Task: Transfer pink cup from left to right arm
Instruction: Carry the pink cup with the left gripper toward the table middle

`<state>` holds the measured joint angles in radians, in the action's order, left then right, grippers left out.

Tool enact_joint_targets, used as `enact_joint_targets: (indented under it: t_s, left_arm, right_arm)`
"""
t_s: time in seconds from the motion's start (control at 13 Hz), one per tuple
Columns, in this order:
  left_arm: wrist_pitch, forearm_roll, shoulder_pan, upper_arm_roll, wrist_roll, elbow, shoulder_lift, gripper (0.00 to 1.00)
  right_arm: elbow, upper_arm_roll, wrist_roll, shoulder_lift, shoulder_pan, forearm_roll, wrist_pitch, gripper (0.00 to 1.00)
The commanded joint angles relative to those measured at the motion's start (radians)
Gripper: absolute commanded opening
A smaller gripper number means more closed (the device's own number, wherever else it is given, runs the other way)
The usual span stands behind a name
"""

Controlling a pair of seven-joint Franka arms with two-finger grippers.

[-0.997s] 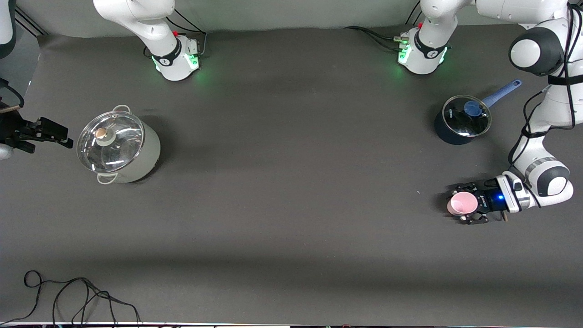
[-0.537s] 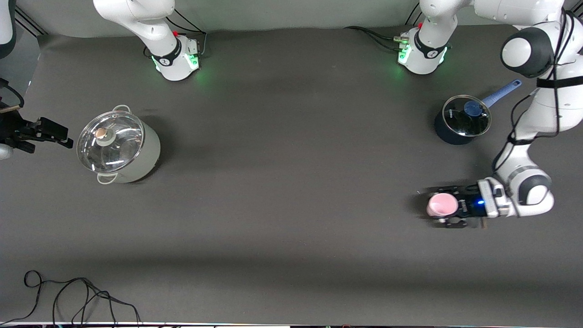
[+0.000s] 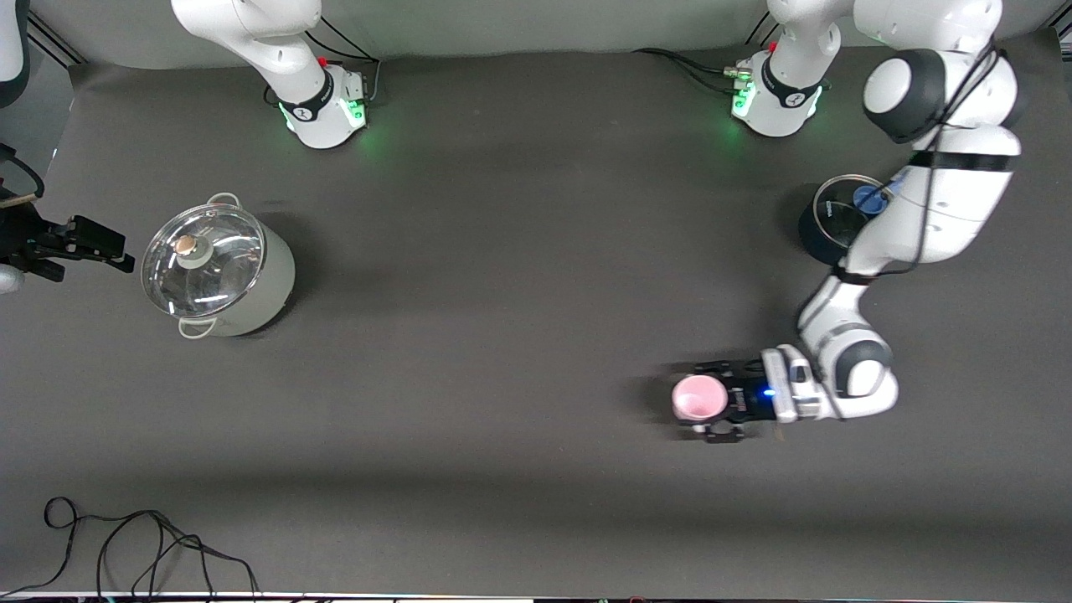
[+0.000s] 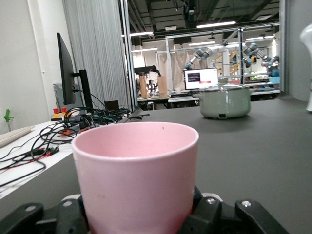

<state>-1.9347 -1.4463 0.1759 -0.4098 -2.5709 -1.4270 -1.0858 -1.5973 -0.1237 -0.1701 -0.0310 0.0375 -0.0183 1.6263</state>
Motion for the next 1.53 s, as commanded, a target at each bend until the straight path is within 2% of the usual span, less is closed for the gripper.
enact_joint_targets:
  t_s: [0.0,0.23,0.38,0.61,0.77,1.0,1.15,1.46]
  left_arm:
    - [-0.191,-0.065,-0.056,-0.125,0.003,0.036,-0.003,0.00]
    - [-0.444,-0.072,-0.088,-0.285,0.008,0.049,-0.003,0.00]
    - [-0.622,-0.080,-0.128,-0.383,0.084,0.085,0.004,0.00]
    - [-0.829,-0.080,-0.234,-0.461,0.191,0.181,0.012,0.00]
    - [-0.962,-0.079,-0.326,-0.497,0.256,0.267,0.014,0.00]
    - [-1.124,-0.078,-0.464,-0.508,0.346,0.387,0.029,0.00]
    - [-1.213,-0.077,-0.525,-0.511,0.377,0.422,0.049,0.00]
    - [-1.251,-0.075,-0.596,-0.523,0.405,0.442,0.064,0.00]
  right_arm:
    - [0.005,-0.004,-0.005,0.008,0.004,0.006,-0.020,1.00]
    - [0.010,-0.004,-0.002,0.010,0.004,0.006,-0.046,1.00]
    - [0.008,-0.004,0.064,0.013,0.004,0.005,-0.051,1.00]
    - [-0.001,-0.005,0.225,0.037,0.004,0.001,-0.054,1.00]
    - [-0.004,-0.005,0.404,0.048,0.004,0.001,-0.074,1.00]
    - [-0.004,-0.004,0.711,0.056,0.005,-0.005,-0.074,1.00]
    - [-0.004,-0.005,0.867,0.056,0.004,-0.025,-0.071,1.00]
    - [0.008,0.007,0.894,0.042,0.008,-0.025,-0.065,1.00]
